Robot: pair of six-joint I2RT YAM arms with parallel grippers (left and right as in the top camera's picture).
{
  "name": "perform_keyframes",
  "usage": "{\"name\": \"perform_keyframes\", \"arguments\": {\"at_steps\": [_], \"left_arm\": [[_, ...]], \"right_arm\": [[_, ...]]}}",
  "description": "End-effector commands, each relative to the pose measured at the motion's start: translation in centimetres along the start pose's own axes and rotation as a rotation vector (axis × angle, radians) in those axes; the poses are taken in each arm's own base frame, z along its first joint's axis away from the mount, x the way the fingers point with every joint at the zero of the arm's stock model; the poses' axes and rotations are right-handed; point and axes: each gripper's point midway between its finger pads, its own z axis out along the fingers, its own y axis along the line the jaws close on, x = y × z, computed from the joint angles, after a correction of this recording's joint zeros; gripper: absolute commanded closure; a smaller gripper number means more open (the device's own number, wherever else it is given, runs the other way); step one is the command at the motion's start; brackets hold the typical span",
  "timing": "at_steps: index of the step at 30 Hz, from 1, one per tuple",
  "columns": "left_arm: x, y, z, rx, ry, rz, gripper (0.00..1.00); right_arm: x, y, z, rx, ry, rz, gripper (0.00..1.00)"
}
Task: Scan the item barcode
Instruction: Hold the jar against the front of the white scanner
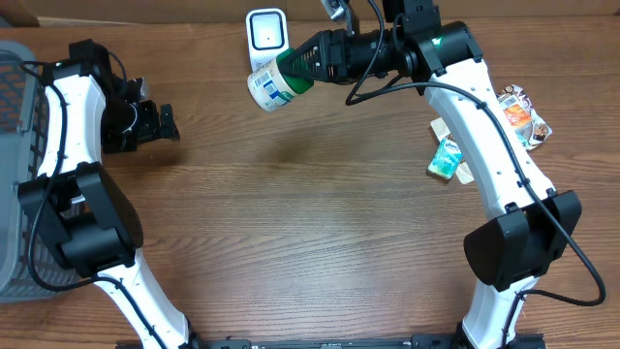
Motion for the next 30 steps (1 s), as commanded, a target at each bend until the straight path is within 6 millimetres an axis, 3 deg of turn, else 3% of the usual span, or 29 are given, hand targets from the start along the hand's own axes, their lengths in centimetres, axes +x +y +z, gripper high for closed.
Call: {"name": "perform_keyframes", "arguments": {"at_steps": [1,8,11,21,30], "left_arm": [[-0.3,-0.2,-0.8,-0.001,-0.022,0.007,0.0],[-0.3,-0.2,-0.8,-0.001,-0.022,0.007,0.01],[-0.3,-0.2,-0.8,-0.001,-0.022,0.007,0.01],[-0.3,-0.2,-0.8,-0.001,-0.022,0.007,0.0],[-0.3,-0.2,-0.8,-0.001,-0.022,0.007,0.0]], "right_arm": [[-1.7,-0.7,-0.5,0.172,-0.082,-0.109,0.55],[-3.4,-5.7,-0.7,0.591,-0.155,-0.283,0.55],[-4.4,-6.9,-0.6,0.715,-0.165,-0.406,0.55],[-8.9,-7.0,2.2,0.797,-0.183,-0.932,0.63],[-12.3,-11.0,5.4,0.921,-0.231,-1.208,0.51]]}}
